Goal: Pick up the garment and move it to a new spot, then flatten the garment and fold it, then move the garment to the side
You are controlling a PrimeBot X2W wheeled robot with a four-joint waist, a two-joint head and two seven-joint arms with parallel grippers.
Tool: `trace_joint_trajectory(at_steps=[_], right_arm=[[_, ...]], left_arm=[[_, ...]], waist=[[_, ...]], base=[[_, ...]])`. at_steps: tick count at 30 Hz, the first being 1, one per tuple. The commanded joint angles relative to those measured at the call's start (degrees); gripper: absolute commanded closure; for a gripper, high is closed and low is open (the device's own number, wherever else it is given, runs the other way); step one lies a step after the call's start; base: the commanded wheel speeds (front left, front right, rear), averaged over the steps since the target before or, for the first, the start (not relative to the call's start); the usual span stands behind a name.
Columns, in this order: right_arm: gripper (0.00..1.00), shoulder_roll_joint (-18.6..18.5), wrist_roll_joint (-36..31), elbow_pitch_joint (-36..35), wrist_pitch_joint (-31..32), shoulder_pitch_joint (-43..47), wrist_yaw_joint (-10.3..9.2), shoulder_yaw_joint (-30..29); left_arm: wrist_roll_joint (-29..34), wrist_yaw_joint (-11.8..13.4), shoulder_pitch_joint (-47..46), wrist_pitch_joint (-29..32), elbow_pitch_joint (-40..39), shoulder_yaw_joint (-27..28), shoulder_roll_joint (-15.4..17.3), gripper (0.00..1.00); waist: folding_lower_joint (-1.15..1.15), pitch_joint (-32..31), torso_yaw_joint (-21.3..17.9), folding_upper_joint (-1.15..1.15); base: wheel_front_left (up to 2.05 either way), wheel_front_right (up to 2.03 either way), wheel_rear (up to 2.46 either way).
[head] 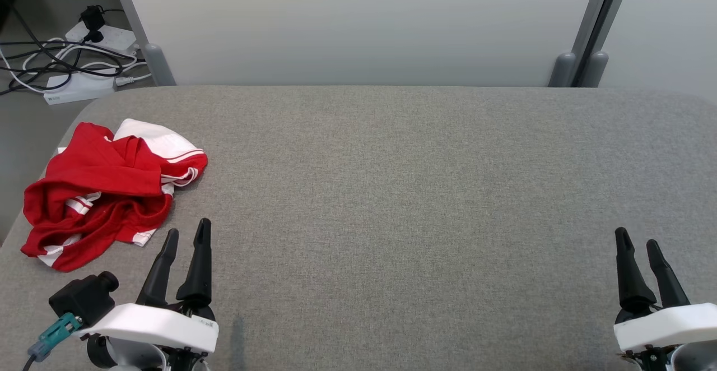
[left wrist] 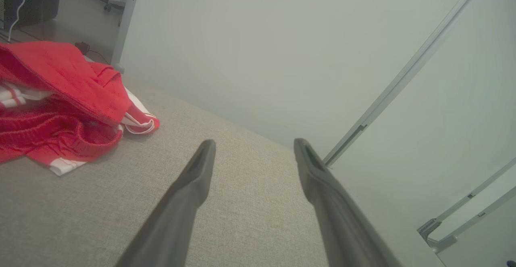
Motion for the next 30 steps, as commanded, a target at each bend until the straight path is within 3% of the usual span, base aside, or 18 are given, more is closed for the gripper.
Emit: trace_joint_trajectory(at_steps=[1,30], right_arm=[[0.00,-1.26,-2.13,-1.07,-0.92,-1.43,0.05,0.81],[0.00,-1.15,-24.23,0.72,-5.79,0.19,0.07,2.04]], left_arm=[[2.07,0.38,-2.38,-0.71,-1.26,0.66,1.33,0.00],[22.12,3.90,-3.80,-5.67,3.43,-4.11,3.83,0.00]], waist=[[0.00,-0.02,0.00,0.00],[0.00,-0.44,-0.49,0.00]], base=[[0.00,0.00,0.00],[0.00,0.00,0.00]])
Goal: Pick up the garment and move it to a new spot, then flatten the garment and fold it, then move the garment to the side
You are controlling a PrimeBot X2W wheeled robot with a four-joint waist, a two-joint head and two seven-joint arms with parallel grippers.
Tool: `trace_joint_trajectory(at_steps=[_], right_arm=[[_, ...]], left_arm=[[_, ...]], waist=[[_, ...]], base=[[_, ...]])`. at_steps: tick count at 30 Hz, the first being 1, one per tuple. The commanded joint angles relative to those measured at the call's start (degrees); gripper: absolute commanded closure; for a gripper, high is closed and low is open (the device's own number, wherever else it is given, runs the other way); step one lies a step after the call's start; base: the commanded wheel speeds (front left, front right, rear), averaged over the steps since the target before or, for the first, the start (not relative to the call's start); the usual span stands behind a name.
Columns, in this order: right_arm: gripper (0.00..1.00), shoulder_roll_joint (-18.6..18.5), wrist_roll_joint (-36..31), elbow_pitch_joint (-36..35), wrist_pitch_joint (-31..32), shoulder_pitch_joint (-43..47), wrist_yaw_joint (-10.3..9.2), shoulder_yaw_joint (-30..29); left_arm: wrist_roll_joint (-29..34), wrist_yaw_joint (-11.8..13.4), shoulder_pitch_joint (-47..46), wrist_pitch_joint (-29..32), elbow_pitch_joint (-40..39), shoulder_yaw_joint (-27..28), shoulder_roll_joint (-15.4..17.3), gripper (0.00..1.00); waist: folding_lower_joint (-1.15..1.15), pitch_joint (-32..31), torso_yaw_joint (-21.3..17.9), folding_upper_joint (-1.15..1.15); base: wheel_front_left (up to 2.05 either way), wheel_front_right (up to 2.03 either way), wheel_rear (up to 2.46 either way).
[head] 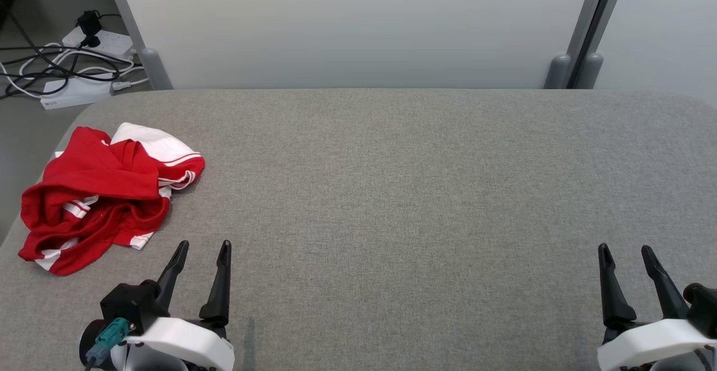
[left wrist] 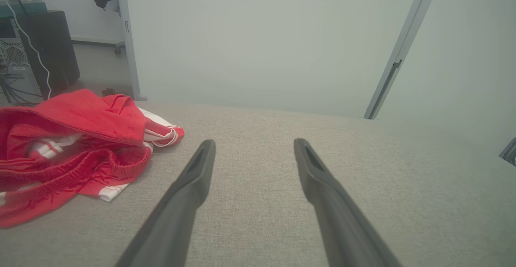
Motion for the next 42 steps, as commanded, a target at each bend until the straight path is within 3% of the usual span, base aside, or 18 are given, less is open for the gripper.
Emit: trace_joint_trajectory(at_steps=[1,10,27,42], right_arm=[[0.00,-1.04,-1.73,-1.07,-0.93,-1.14,0.06,0.84],[0.00,-0.45,-6.01,-0.78,-2.44,-0.91,0.07,0.49],[0.00,-0.67,-15.02,-0.62,-5.30,-0.77,0.08,0.69],[0.00,-0.77,-13.30,-0.64,-5.38,-0.67,0.08,0.59]], left_arm=[[1.37,0.66,-3.63,-0.77,-1.38,1.28,0.96,0.00],[3.18,0.44,-3.63,-2.31,0.66,2.25,-0.29,0.00],[12.11,0.65,-4.90,-5.21,3.79,1.61,-0.04,0.00],[10.84,0.76,-5.07,-5.29,4.77,1.92,-0.46,0.00]], waist=[[0.00,0.01,-0.02,0.00],[0.00,0.03,-0.15,0.00],[0.00,-0.23,-0.46,0.00],[0.00,-0.28,-0.22,0.00]], base=[[0.00,0.00,0.00],[0.00,0.00,0.00],[0.00,0.00,0.00],[0.00,0.00,0.00]])
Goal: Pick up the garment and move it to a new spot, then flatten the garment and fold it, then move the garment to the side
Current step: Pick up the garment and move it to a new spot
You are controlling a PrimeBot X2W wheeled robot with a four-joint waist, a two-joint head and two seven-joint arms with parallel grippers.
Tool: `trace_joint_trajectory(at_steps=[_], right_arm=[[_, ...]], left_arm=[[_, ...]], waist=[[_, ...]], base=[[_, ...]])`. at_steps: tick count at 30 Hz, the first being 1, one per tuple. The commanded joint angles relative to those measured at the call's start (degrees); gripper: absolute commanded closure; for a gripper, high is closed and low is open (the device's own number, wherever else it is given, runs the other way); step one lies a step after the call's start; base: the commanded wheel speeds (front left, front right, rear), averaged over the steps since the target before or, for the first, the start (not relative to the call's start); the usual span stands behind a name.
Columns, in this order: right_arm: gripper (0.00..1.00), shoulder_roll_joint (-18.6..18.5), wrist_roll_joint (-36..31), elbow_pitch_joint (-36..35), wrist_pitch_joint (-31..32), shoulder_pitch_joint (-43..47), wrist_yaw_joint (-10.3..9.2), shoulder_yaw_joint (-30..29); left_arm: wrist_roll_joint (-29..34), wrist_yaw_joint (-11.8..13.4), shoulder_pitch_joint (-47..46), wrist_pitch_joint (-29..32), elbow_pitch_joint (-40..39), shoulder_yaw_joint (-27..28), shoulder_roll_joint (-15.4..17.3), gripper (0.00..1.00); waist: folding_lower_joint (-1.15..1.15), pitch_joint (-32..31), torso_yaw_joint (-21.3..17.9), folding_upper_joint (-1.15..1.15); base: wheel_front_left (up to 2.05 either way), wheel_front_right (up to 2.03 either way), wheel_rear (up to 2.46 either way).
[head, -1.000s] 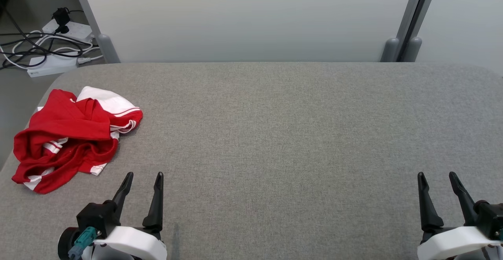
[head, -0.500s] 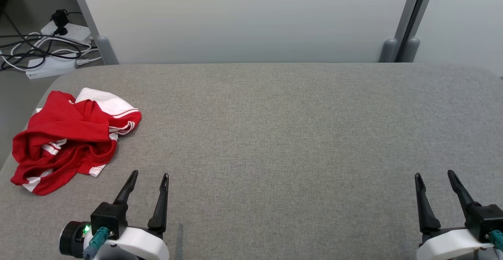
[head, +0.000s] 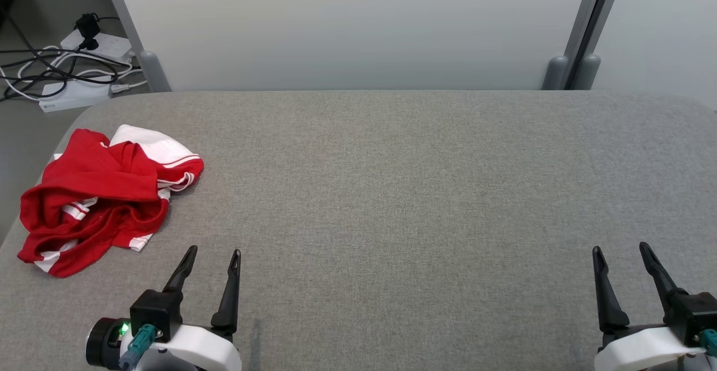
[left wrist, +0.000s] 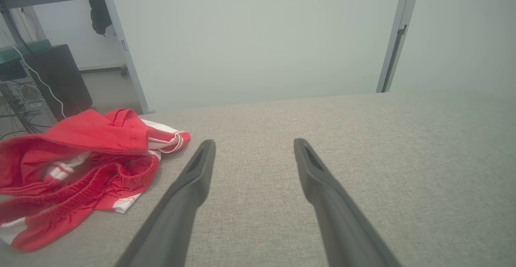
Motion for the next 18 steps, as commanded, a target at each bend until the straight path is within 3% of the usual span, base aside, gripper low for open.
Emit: trace_joint_trajectory(at_steps=[1,9,18], right_arm=[[0.00,-1.18,0.36,-1.61,-0.81,-0.77,0.08,1.31],[0.00,-1.15,1.39,-2.66,-0.81,-0.71,0.08,1.71],[0.00,-0.64,3.01,-3.77,-0.81,-1.41,0.08,3.42]], left_arm=[[-0.42,0.28,-3.62,-0.74,-1.19,1.92,0.83,0.00],[-1.13,0.04,-4.64,-0.74,-0.93,1.61,0.46,0.00],[-2.79,-0.38,-4.78,-0.74,-1.52,1.78,0.37,0.00]], waist=[[0.00,0.02,0.10,0.00],[0.00,0.17,4.24,0.00],[0.00,0.49,14.21,0.00]], base=[[0.00,0.00,0.00],[0.00,0.00,0.00],[0.00,0.00,0.00]])
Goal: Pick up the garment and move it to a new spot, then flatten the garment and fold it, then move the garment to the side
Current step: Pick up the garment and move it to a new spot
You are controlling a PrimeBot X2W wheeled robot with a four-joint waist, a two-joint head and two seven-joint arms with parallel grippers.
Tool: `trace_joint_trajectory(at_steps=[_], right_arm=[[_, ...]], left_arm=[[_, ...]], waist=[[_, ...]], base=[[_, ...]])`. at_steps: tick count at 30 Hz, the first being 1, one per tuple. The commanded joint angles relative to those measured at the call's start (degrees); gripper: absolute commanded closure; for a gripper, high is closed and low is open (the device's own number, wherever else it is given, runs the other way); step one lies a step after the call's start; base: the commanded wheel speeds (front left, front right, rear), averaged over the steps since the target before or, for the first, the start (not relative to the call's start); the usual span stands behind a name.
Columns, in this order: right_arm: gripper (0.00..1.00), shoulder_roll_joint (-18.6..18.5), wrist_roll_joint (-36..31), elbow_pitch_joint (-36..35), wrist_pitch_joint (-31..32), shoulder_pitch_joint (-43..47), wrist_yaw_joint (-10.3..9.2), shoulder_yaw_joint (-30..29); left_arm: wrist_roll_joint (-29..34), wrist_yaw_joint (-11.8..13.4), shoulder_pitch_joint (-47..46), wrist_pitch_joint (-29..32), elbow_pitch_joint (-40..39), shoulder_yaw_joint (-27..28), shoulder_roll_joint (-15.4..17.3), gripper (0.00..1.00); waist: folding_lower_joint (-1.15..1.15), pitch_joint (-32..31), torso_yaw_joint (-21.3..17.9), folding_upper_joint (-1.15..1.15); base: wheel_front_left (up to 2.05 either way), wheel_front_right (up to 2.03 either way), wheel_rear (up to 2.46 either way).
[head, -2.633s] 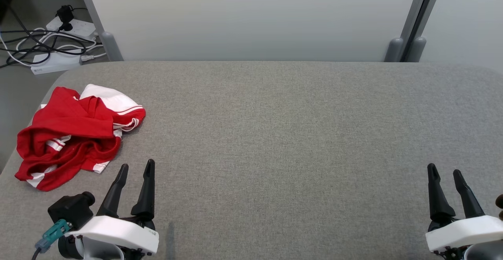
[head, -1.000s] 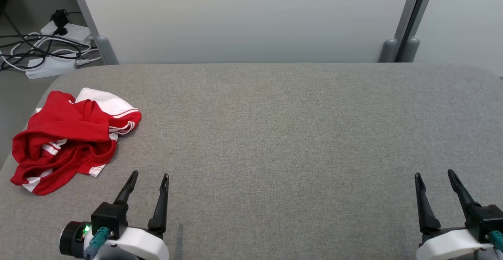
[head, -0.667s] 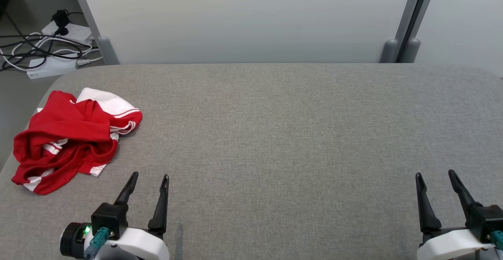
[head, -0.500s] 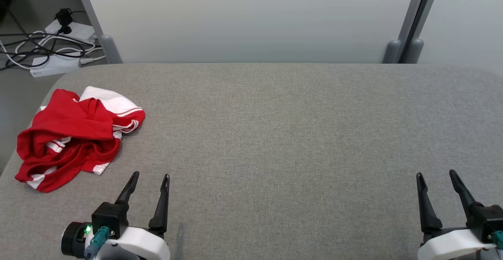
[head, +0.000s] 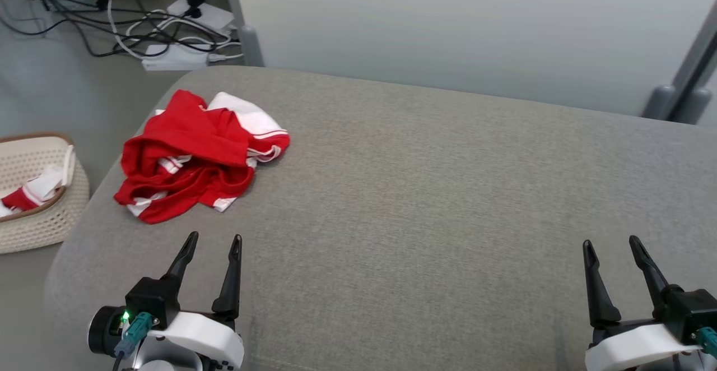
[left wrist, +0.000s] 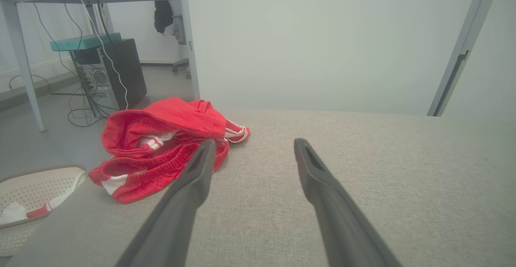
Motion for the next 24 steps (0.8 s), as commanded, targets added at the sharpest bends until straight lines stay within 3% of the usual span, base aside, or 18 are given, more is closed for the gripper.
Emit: trace_joint_trajectory(at_steps=[1,12,24], right_arm=[[0.00,-0.74,0.36,-1.98,-0.78,-1.44,0.07,1.75],[0.00,-0.17,0.71,-2.02,-0.78,-1.46,0.07,2.92],[0.00,-0.11,0.95,-1.46,-0.78,-1.43,0.07,3.21]], left_arm=[[-0.16,-0.20,-2.83,-0.59,-1.52,2.10,0.97,0.00],[-0.99,0.08,-3.04,-0.60,-1.75,2.08,1.14,0.00],[-2.00,0.03,-2.93,-0.60,-1.70,1.96,0.83,0.00]], waist=[[0.00,0.23,3.99,0.00],[0.00,0.63,13.60,0.00],[0.00,0.91,16.32,0.00]], base=[[0.00,0.00,0.00],[0.00,0.00,0.00],[0.00,0.00,0.00]])
